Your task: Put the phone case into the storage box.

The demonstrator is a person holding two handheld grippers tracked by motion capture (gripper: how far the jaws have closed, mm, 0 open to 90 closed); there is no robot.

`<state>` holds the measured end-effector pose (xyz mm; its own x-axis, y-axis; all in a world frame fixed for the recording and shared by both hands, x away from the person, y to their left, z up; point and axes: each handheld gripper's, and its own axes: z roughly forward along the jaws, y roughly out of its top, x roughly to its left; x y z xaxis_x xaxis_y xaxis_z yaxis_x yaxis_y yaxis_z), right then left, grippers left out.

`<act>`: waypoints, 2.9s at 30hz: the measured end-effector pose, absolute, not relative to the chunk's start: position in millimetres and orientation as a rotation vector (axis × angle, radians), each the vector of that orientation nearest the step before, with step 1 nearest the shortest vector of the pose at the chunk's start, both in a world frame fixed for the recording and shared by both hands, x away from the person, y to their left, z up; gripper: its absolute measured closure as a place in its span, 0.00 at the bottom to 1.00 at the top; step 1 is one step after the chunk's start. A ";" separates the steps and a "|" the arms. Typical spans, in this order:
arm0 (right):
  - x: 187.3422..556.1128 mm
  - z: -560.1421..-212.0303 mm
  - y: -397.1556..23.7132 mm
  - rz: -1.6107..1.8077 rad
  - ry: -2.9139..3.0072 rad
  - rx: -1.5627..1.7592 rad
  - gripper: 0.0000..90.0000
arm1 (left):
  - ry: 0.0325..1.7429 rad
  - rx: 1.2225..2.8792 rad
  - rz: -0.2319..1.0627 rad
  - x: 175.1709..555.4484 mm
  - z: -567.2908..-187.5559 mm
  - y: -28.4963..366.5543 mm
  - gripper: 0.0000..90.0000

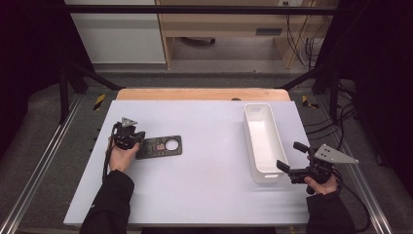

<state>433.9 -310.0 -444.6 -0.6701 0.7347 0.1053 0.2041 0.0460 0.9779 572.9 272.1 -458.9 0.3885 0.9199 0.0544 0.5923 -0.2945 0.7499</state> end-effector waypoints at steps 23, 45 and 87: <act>434.0 -444.9 -310.2 1.658 1.908 0.941 0.01 | 1.323 2.063 0.628 586.6 -466.4 272.7 0.99; 433.8 -444.4 -310.6 1.663 1.904 0.945 0.01 | 1.279 2.118 0.602 568.7 -464.5 271.3 0.99; 433.2 -443.6 -310.9 1.670 1.903 0.938 0.01 | 1.143 2.163 0.570 509.2 -468.7 258.8 0.99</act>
<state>433.2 -310.9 -443.6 -0.6744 0.7305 0.1078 0.2020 0.0420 0.9785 509.2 258.8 -468.7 0.5326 0.8421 0.0855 0.5750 -0.4341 0.6935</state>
